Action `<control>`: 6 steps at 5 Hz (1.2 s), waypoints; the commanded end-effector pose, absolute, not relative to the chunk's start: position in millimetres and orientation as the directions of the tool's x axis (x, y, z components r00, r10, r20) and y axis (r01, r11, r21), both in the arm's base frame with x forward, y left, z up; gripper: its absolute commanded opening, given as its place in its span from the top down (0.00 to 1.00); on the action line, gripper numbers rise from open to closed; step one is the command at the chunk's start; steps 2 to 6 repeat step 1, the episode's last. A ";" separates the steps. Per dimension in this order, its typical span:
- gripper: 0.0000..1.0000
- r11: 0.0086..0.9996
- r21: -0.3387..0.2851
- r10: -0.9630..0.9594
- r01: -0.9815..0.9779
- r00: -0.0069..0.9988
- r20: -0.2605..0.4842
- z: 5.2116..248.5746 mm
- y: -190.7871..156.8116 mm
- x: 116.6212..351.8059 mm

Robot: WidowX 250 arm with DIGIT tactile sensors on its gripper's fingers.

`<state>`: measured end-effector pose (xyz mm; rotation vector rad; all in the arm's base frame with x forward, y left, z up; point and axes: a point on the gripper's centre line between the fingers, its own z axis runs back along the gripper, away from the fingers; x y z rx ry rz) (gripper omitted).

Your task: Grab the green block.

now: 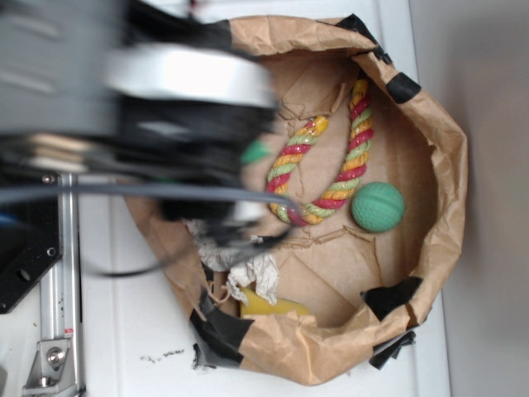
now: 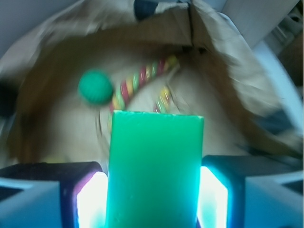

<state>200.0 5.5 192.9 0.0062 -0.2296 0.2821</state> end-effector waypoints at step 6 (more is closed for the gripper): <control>1.00 0.976 0.003 0.212 -0.219 0.947 0.241 214.3 37.0 177.1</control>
